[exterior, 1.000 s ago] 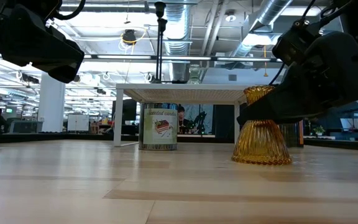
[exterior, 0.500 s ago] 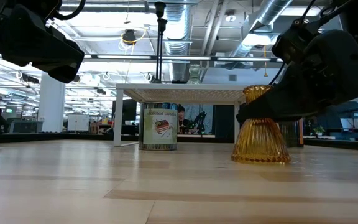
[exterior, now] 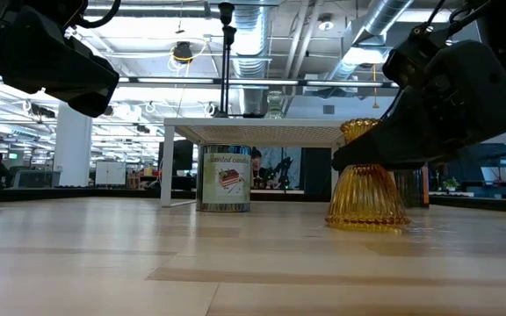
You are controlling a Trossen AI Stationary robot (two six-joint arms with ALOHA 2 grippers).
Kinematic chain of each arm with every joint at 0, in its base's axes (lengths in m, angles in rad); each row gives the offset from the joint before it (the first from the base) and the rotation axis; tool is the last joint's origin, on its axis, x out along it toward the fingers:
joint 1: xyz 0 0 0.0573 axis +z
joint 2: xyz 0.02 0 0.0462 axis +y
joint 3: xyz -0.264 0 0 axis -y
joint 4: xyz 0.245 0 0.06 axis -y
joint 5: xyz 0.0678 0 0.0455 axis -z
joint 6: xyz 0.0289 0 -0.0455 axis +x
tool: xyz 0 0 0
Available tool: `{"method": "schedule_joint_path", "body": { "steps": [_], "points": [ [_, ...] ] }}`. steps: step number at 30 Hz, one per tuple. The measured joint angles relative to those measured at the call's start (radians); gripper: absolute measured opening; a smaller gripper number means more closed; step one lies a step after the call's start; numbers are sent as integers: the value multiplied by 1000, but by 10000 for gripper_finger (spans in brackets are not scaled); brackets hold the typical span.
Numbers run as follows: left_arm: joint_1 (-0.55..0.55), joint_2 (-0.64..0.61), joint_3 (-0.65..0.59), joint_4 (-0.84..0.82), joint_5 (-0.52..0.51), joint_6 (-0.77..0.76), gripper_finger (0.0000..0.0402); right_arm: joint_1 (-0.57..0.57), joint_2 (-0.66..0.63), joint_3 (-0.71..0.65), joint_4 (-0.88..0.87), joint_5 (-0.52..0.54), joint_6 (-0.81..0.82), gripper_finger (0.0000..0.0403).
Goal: Pick & Place candle stick holders
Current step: Put the orange glass on the shelf
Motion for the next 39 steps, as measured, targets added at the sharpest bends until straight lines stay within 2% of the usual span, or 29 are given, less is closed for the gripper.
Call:
{"method": "schedule_joint_path", "body": {
  "steps": [11,17,23,31,39],
  "points": [
    [0,0,0,0,0,0,8,-13,-1,12,3,-4,-1,124],
    [0,0,0,0,0,0,8,-43,-1,79,-1,-79,-80,120],
    [0,0,0,0,0,0,8,-87,-6,179,-110,-88,-162,125],
    [0,0,0,0,0,0,8,-174,-176,322,-444,-113,-211,119],
    [0,0,0,-3,0,0,8,-291,-381,399,-578,-136,-311,116]
  ]
}}
